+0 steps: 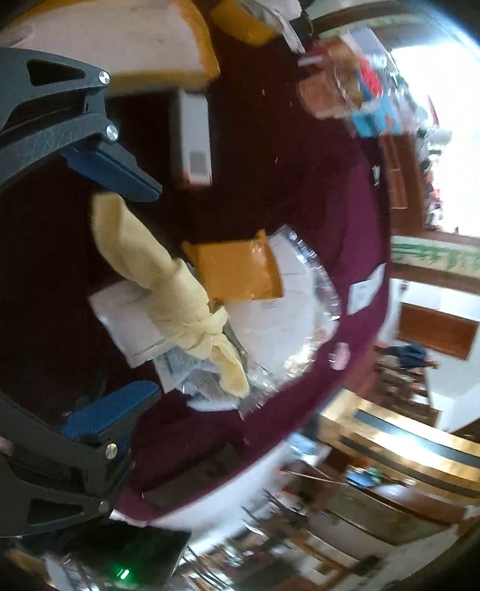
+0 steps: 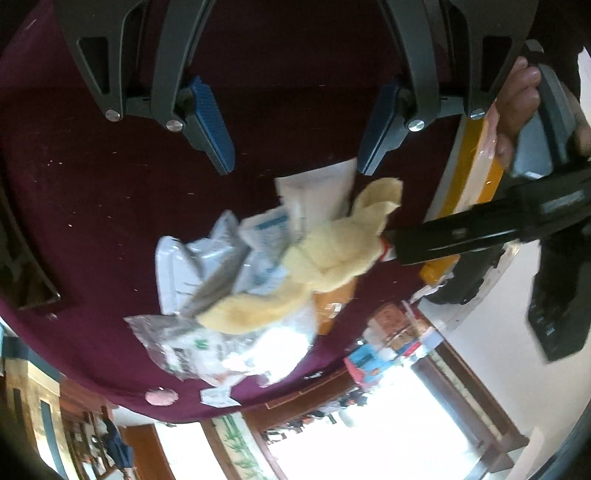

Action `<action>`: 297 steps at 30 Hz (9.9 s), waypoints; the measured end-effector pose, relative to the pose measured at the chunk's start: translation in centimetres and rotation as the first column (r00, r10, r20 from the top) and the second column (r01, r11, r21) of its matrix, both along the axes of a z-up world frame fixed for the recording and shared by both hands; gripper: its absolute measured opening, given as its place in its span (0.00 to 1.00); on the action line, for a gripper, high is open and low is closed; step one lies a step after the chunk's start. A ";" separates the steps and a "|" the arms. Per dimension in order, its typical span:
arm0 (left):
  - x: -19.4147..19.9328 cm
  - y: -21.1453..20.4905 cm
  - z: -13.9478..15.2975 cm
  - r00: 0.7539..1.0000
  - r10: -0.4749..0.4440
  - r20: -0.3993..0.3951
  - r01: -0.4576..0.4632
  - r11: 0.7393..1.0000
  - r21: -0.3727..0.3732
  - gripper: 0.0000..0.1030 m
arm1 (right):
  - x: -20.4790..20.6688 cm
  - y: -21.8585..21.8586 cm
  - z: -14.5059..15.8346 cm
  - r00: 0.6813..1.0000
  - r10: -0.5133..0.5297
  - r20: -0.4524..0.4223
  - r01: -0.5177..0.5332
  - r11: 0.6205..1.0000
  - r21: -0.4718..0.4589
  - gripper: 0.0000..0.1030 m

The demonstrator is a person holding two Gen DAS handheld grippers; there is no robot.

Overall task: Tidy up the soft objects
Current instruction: 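Grasp the knotted yellow towel with left gripper while right grasps orange sachet, then carry the towel and orange sachet over the tray with both grippers, then release the towel and orange sachet into the tray, then grasp the white paper pouch with right gripper while left grasps grey barcode box, then carry the pouch and grey box over the tray with both grippers, then release the pouch and grey box into the tray, then withdraw both open grippers toward the pile of bagged masks, then grasp the clear bag of masks with left gripper while right grasps blue-white packet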

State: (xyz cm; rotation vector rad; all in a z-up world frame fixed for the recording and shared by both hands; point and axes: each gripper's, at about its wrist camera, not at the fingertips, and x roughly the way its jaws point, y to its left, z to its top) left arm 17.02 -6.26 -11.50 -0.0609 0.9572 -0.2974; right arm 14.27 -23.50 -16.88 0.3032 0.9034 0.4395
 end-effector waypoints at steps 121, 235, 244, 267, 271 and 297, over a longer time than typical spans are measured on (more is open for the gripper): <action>-7.5 15.7 0.3 0.872 0.451 -0.188 -0.487 0.834 -0.258 0.81 | 4.3 8.1 -1.1 1.000 0.011 -0.027 -0.017 0.969 -0.245 0.76; -15.8 18.8 0.3 0.823 0.563 0.079 -0.564 0.826 -0.013 0.85 | -2.9 16.2 4.4 0.933 0.327 0.150 -0.332 0.943 0.007 0.80; -15.9 12.6 1.1 0.888 0.449 0.094 -0.455 0.889 0.047 0.85 | -3.7 11.3 3.9 0.948 0.285 0.139 -0.292 0.956 0.036 0.80; -13.6 8.1 1.1 0.942 0.322 0.092 -0.317 0.946 -0.070 0.91 | -1.1 5.2 1.6 0.984 0.154 0.090 -0.160 0.985 0.067 0.80; -13.0 7.6 1.3 0.943 0.317 0.106 -0.312 0.948 -0.057 0.91 | -0.4 4.3 1.4 0.988 0.133 0.080 -0.140 0.987 0.078 0.80; -0.1 -1.5 1.9 0.993 0.063 0.101 -0.073 0.992 0.107 0.90 | 5.2 -1.1 -0.2 0.998 0.055 0.008 -0.056 0.997 0.053 0.63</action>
